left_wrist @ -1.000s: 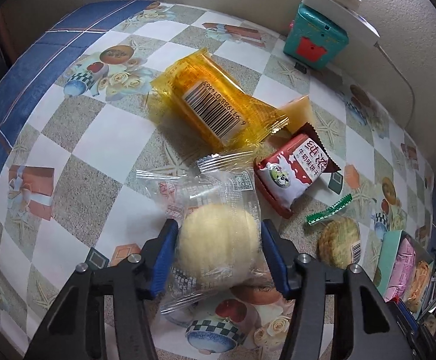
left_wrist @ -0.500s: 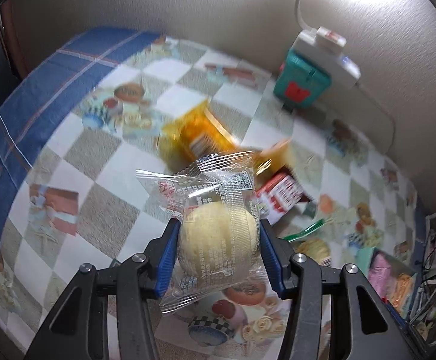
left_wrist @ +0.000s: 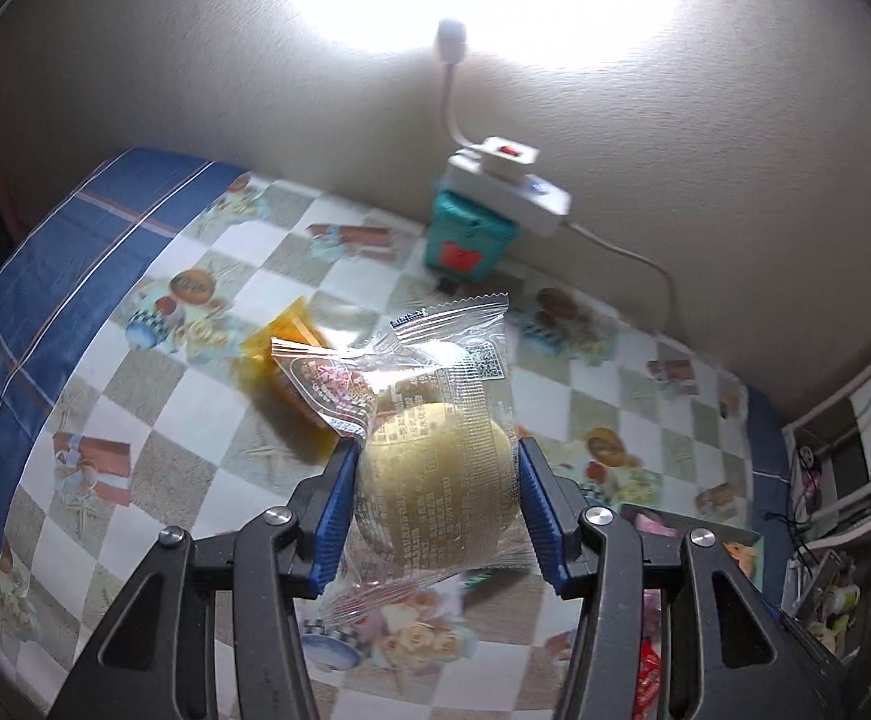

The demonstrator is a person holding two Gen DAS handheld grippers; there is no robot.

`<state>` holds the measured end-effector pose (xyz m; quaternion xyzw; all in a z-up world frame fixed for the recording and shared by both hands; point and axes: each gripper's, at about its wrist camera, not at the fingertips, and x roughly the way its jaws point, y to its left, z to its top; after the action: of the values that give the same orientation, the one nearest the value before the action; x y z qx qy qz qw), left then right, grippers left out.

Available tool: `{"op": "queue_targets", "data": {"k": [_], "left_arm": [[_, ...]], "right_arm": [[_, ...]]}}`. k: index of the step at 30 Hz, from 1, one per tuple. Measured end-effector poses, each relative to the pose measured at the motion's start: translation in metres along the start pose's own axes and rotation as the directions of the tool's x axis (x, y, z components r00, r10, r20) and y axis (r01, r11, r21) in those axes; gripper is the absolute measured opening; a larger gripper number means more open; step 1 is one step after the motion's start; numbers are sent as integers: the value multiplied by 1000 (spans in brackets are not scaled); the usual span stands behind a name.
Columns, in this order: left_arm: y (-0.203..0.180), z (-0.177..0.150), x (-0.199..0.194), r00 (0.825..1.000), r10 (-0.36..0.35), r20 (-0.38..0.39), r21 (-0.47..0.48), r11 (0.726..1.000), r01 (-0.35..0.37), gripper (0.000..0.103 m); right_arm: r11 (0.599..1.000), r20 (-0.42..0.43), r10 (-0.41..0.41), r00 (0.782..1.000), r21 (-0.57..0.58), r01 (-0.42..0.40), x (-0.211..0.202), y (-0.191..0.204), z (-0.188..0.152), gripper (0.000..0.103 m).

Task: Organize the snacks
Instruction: 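Lift both held snacks and carry them toward the white tray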

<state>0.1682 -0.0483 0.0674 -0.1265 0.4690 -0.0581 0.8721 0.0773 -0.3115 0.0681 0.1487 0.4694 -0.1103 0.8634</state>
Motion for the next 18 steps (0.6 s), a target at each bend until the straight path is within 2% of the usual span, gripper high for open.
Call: {"op": "queue_targets", "data": {"k": [10, 18], "left_arm": [[-59, -16, 4, 998, -60, -23, 113, 992, 62, 53], [-113, -37, 11, 993, -104, -58, 229, 967, 115, 53]], "right_arm": [[993, -5, -44, 999, 112, 44, -1, -57, 3, 21], [972, -8, -110, 994, 209, 109, -3, -110, 3, 21]]}}
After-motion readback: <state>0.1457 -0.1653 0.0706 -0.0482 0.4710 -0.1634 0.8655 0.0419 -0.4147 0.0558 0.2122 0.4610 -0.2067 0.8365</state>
